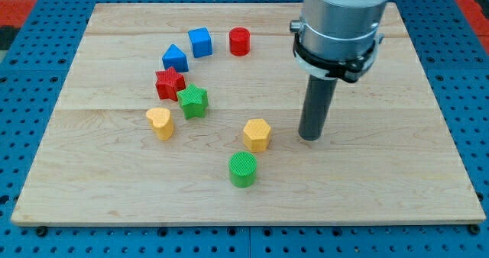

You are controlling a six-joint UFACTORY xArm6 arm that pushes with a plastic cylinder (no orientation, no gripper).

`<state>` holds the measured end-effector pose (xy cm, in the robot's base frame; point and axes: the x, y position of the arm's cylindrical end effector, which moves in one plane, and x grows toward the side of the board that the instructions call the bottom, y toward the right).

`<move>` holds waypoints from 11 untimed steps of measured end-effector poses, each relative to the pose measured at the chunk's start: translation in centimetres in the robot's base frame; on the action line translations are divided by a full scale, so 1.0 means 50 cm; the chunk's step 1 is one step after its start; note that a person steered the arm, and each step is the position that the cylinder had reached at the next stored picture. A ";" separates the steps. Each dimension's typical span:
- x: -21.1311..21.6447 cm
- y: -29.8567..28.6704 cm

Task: Slide the red circle towards the top right side of the board

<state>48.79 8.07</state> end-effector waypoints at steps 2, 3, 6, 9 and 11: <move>-0.073 -0.148; -0.142 -0.179; -0.288 -0.251; -0.401 -0.130; -0.372 -0.070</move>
